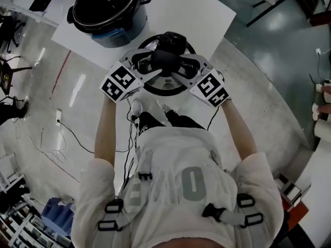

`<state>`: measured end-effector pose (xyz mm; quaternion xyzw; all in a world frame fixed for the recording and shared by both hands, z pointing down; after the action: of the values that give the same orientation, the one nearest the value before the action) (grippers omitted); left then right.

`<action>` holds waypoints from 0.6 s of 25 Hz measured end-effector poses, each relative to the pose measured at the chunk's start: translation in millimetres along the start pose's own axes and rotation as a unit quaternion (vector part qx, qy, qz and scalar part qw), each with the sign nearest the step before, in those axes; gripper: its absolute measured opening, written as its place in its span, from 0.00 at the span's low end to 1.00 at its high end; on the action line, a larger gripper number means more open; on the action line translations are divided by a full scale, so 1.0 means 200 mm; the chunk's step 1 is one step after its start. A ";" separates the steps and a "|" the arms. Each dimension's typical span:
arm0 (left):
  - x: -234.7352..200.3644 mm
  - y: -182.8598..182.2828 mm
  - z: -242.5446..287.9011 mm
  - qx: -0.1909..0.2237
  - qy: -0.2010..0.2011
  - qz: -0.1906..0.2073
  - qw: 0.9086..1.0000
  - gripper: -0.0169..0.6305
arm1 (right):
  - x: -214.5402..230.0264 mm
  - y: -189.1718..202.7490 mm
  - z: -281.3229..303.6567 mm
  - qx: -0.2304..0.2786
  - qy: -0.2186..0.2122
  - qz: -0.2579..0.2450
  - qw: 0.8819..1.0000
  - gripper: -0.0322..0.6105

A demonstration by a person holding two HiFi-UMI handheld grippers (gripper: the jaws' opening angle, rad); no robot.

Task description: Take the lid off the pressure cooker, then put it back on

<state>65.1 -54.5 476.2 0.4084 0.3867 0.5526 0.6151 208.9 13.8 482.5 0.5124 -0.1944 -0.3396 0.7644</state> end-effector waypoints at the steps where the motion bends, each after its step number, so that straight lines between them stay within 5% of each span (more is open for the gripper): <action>1: 0.00 0.02 0.01 -0.004 -0.001 0.001 1.000 0.43 | 0.00 0.01 0.01 -0.002 -0.001 0.000 1.000 0.39; 15: -0.04 0.12 0.08 -0.023 -0.012 0.011 1.000 0.43 | 0.05 0.12 0.09 -0.026 -0.003 0.001 1.000 0.39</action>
<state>70.6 -62.6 503.6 0.4049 0.3626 0.5630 0.6225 211.3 0.8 512.0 0.4910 -0.1885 -0.3454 0.7772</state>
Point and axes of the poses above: the fingertips, and each gripper's own axes: z forward along the fingers, x to its right, y out of its underside, the point moved 8 cm from there along -z, backward along the fingers, and after that the axes turned 11 degrees about x, right-handed, at the moved point
